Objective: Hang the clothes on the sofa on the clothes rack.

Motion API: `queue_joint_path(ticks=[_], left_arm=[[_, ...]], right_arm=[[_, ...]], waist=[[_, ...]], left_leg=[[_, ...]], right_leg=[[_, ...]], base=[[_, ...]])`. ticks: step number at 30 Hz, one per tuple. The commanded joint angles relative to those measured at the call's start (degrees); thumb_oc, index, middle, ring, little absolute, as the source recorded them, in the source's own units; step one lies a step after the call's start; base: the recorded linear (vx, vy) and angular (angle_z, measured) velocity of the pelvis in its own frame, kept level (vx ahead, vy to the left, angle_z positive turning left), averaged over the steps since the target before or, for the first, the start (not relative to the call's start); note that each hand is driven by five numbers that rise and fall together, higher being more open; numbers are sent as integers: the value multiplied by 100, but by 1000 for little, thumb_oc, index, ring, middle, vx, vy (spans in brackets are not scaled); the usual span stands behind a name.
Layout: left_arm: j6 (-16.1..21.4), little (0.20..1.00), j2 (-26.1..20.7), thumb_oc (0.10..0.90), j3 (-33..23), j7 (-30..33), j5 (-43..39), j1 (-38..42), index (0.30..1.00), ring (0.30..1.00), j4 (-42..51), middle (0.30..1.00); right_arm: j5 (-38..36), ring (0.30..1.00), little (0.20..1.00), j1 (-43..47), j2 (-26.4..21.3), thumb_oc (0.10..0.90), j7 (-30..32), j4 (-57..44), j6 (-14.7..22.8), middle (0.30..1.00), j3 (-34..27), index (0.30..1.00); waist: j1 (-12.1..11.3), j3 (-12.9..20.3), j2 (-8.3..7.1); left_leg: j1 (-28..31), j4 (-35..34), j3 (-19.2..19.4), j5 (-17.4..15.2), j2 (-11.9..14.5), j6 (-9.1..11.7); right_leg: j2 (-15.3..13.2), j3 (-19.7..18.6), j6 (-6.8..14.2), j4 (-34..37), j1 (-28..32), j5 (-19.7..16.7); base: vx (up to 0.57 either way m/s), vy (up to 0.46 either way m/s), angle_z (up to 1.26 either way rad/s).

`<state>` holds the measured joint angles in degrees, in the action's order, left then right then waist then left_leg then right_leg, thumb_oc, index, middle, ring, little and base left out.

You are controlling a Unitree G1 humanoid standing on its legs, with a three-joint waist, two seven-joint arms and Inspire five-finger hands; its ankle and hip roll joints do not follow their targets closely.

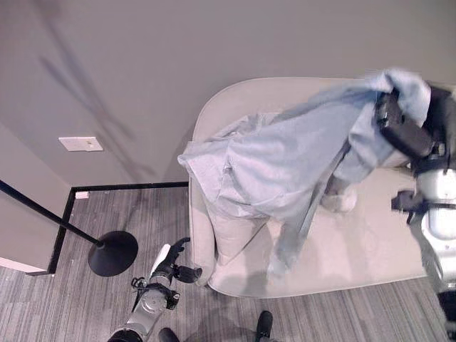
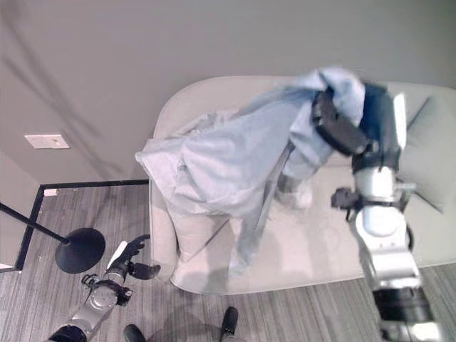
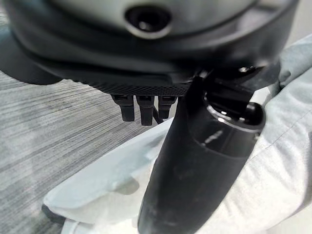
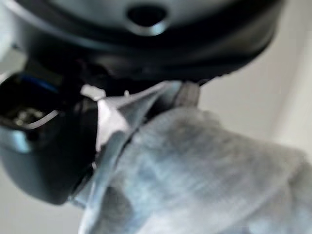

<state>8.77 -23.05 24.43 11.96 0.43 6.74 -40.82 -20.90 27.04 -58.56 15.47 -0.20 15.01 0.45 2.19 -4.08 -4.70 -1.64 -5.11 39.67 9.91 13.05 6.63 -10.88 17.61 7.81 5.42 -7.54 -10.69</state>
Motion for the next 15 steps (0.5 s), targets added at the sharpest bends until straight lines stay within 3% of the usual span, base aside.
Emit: queue_joint_path(ticks=[1,6,9,15], left_arm=[[966,900,225,800,370,173,383,958,900,900,1080,900],[1172,900,-39,800,367,960,1025,1543,900,900,1669,900],[1283,900,-82,800,319,1408,1153,1800,900,900,1767,900],[1191,900,-266,800,115,2582,1649,2445,900,900,1750,900]], right_arm=[[-6,300,300,1453,-292,400,684,-112,615,300,-249,300],[205,300,300,3169,-512,400,1038,530,468,300,763,300],[239,300,300,3756,-484,400,1171,795,459,300,1151,300],[335,300,300,5417,-333,400,1658,1585,456,300,2044,300]], waist=[[-157,441,-230],[-94,566,-249],[-40,630,-250],[25,813,-201]], left_leg=[[341,69,-81,118,504,441],[504,69,6,108,535,461],[563,68,49,107,549,478],[671,65,132,106,547,522]], right_leg=[[-302,-38,661,-648,580,415],[-293,-83,639,-690,662,495],[-281,-112,635,-685,678,505],[-273,-141,637,-646,738,494]], base=[[23,0,-12],[6,5,-6],[8,4,-3],[11,12,-20]])
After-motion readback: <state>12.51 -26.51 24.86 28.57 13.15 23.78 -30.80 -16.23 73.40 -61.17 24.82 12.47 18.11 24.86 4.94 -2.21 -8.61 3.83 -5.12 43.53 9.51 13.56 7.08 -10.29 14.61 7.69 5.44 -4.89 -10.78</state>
